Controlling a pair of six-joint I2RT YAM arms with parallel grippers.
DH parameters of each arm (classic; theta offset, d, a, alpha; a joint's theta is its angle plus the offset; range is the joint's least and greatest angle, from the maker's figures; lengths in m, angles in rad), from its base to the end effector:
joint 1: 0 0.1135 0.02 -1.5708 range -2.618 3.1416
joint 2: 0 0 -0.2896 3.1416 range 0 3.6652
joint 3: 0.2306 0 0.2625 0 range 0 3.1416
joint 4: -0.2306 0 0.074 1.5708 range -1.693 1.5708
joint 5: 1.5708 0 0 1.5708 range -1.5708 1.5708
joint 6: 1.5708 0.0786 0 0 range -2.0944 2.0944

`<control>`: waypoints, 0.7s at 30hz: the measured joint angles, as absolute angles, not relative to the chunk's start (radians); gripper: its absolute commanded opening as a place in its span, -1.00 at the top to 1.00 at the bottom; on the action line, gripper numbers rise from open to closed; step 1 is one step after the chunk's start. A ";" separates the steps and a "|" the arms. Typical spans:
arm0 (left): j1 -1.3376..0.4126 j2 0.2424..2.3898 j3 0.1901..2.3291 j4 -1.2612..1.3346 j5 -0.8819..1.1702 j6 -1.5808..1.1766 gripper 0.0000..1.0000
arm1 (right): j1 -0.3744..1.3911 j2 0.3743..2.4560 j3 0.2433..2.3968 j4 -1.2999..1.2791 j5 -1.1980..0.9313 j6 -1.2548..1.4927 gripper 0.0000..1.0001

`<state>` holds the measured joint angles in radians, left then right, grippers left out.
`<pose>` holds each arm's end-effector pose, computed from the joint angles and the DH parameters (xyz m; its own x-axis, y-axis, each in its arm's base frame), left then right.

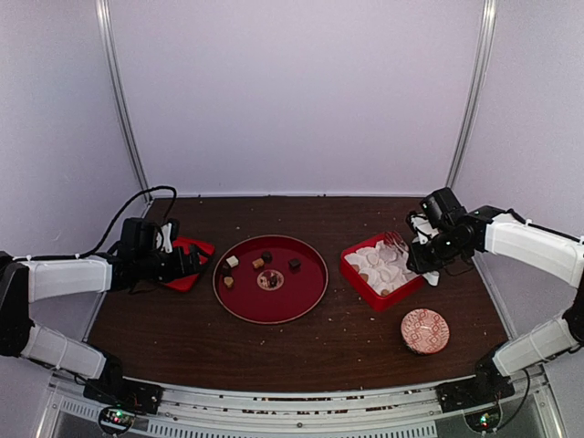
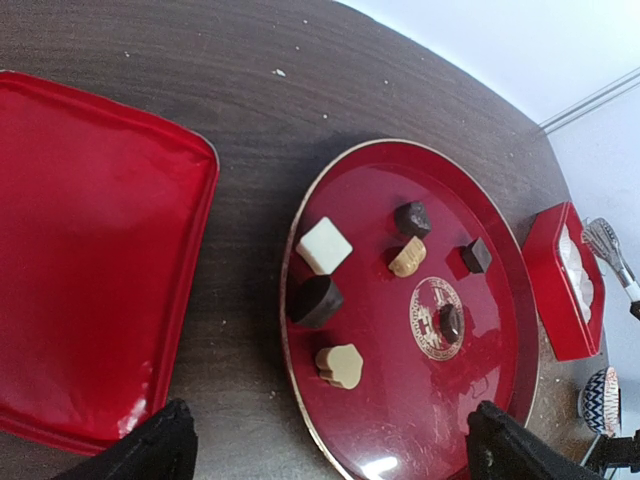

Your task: Pack the chocolate

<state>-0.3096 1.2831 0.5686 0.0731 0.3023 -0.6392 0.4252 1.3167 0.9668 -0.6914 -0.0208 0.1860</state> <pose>0.2687 -0.1105 0.1799 -0.7664 -0.3528 -0.5368 0.0758 0.7802 -0.6210 0.2589 0.1190 0.2309 -0.8507 -0.1822 -0.4931 -0.2693 0.9566 0.1110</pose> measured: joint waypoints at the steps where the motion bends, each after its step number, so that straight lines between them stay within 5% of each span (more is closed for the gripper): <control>1: -0.310 1.283 0.569 0.073 0.302 -0.639 -0.93 | 0.423 1.322 0.967 -0.689 -0.018 0.186 0.56; 21: -0.310 1.283 0.569 0.073 0.302 -0.640 -0.93 | 0.419 1.426 0.971 -0.657 -0.017 0.181 0.32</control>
<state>-0.3096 1.2831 0.5686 0.0731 0.3023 -0.6395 0.4191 1.4258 0.9714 -0.6571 -0.0174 0.1814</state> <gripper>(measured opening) 0.965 0.313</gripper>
